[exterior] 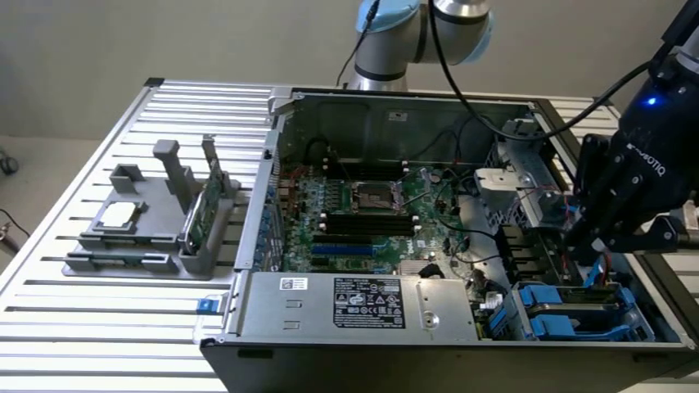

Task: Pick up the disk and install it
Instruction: 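Insert the second disk wire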

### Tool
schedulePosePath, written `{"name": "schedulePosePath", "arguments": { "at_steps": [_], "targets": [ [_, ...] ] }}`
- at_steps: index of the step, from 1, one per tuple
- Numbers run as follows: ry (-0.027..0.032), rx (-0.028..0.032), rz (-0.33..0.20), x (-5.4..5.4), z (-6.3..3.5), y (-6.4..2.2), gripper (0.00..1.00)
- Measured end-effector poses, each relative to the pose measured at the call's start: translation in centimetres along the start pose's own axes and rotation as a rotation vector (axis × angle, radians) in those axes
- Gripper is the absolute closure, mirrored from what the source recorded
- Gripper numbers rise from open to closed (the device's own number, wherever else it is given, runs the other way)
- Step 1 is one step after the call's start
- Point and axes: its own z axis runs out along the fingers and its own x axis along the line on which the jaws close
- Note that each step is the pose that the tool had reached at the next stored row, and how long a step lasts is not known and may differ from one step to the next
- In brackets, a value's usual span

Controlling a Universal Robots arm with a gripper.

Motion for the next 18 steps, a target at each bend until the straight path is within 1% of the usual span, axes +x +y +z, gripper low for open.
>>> {"name": "schedulePosePath", "arguments": {
  "at_steps": [16, 17, 18],
  "targets": [
    [-0.0001, 0.0001, 0.001, 0.04, 0.54, 0.34, 0.75],
    [0.0, 0.0001, 0.001, 0.04, 0.56, 0.35, 0.77],
    [0.0, 0.0, 0.001, 0.04, 0.58, 0.35, 0.84]
  ]
}}
